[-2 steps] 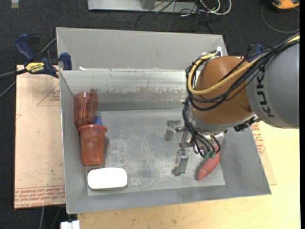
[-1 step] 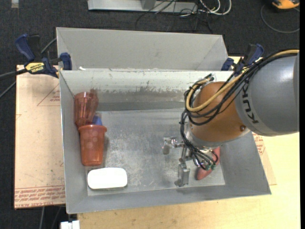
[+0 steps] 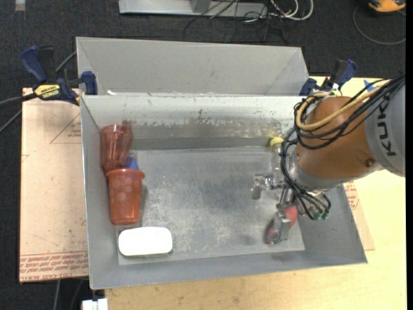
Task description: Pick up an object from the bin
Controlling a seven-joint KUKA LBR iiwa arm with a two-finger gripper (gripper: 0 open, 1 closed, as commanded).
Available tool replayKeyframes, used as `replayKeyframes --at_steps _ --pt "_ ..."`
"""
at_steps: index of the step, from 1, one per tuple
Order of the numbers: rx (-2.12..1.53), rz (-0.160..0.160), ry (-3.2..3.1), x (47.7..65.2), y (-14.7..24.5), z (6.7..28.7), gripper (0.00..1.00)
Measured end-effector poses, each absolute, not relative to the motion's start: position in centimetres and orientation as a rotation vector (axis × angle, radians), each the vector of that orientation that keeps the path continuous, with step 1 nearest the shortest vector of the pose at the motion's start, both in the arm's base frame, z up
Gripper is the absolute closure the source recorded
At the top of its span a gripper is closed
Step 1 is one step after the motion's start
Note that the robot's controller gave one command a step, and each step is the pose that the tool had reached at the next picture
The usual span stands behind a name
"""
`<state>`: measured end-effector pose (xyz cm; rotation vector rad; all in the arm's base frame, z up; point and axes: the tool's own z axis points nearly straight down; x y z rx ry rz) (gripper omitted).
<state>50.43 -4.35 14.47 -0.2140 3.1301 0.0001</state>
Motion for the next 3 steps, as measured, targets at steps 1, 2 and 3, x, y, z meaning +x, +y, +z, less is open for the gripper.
replayKeyframes --at_steps 1,2,3 --pt "-0.648 0.003 3.078 48.9 -7.8 11.3 0.00" --pt "-0.569 -0.001 3.080 50.2 -13.2 7.0 0.00" --pt "-1.028 0.005 2.970 50.3 -12.4 7.0 1.00"
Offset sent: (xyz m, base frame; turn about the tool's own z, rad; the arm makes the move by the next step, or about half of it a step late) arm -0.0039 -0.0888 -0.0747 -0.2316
